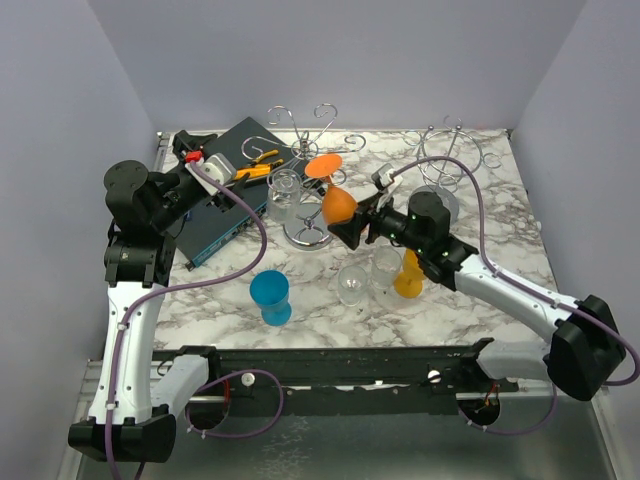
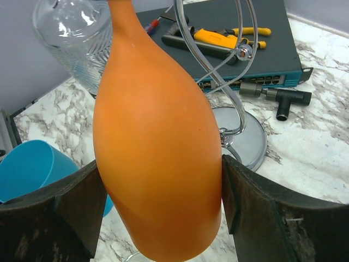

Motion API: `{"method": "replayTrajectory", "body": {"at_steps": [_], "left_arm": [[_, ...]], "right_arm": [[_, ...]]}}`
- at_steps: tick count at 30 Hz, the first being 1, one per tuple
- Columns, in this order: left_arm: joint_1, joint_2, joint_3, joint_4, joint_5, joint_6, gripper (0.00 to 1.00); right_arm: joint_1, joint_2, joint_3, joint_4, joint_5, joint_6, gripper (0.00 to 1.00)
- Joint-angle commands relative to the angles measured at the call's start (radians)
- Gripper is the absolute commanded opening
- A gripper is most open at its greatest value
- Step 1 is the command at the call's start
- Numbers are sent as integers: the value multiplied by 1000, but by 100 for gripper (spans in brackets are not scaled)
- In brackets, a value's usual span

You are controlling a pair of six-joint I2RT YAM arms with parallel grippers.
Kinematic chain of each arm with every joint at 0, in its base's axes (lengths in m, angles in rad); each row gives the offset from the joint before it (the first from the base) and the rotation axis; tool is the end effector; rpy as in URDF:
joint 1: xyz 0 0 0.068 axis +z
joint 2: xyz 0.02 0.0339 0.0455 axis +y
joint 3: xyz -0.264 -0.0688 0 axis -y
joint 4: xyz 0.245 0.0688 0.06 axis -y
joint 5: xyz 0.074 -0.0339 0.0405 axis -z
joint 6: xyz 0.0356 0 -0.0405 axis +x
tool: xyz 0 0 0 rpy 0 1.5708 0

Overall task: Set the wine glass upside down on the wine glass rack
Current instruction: Turn the wine glass upside down at the wine rack.

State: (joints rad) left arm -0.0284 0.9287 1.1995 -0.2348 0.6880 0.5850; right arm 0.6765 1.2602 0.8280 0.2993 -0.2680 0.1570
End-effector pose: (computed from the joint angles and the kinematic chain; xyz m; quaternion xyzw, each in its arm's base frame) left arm 0.1826 -0.0278 0.4519 0.4287 0.5498 -0.0390 0.7158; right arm 0.2236 0.1916 0.3024 -0.2766 0.6981 0.3561 0.5561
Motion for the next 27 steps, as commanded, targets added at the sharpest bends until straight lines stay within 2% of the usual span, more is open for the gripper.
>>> {"method": "replayTrajectory", "body": {"at_steps": [1, 7, 15, 20, 24, 27], "left_arm": [[-4, 4, 6, -18, -5, 11, 91], [-4, 14, 18, -17, -5, 9, 91], [-4, 15, 18, -17, -6, 12, 91], [-4, 16, 17, -18, -8, 13, 91], [-4, 19, 22, -18, -15, 8, 91], [-5, 22, 28, -19, -24, 3, 91]], "right_arm": [[-3, -52, -37, 74, -35, -8, 76], [-4, -79, -79, 109, -36, 2, 76], [-4, -102, -127, 151, 35, 43, 77], [-3, -84, -135, 148, 47, 68, 85], [-4, -60, -122, 122, 48, 83, 98], [-4, -48, -101, 89, 45, 82, 100]]}}
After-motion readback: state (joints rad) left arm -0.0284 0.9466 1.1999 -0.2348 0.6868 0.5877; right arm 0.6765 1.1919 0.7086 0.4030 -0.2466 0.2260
